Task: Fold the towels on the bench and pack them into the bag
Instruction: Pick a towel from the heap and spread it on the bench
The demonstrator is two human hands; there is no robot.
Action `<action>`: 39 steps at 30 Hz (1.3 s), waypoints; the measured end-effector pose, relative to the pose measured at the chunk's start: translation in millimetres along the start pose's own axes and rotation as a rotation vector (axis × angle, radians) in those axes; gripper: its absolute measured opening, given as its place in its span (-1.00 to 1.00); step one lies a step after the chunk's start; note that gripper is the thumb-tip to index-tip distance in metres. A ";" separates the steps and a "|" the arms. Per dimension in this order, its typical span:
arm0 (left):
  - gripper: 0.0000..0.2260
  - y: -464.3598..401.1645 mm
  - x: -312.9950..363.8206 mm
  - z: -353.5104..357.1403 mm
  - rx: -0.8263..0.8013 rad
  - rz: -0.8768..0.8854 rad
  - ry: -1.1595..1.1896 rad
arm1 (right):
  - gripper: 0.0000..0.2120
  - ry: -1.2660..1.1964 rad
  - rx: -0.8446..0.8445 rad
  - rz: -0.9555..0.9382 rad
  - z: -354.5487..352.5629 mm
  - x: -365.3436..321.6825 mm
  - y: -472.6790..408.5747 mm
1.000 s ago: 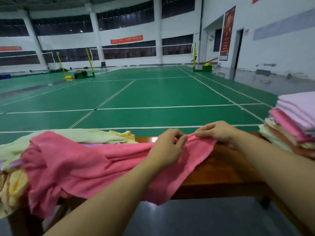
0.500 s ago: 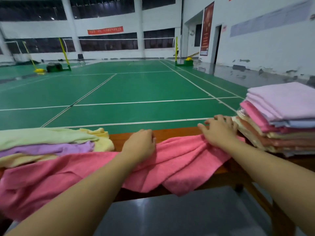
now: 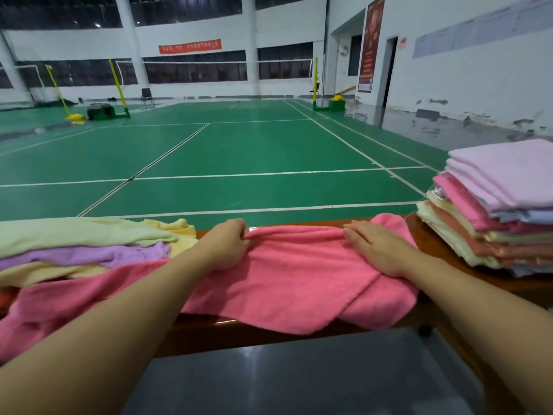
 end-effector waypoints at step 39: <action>-0.52 -29.1 -76.7 -113.0 -0.169 -0.274 0.679 | -0.12 -0.062 0.017 0.152 -92.9 20.3 -67.4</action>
Point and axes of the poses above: each hand's wrist, its own y-axis away from the middle knuckle, its own z-axis out of the palm, x = y × z, the point moved 6 cm from there along -y, towards the middle knuckle, and after that the axes turned 14 degrees about x, right-handed, at the moved point
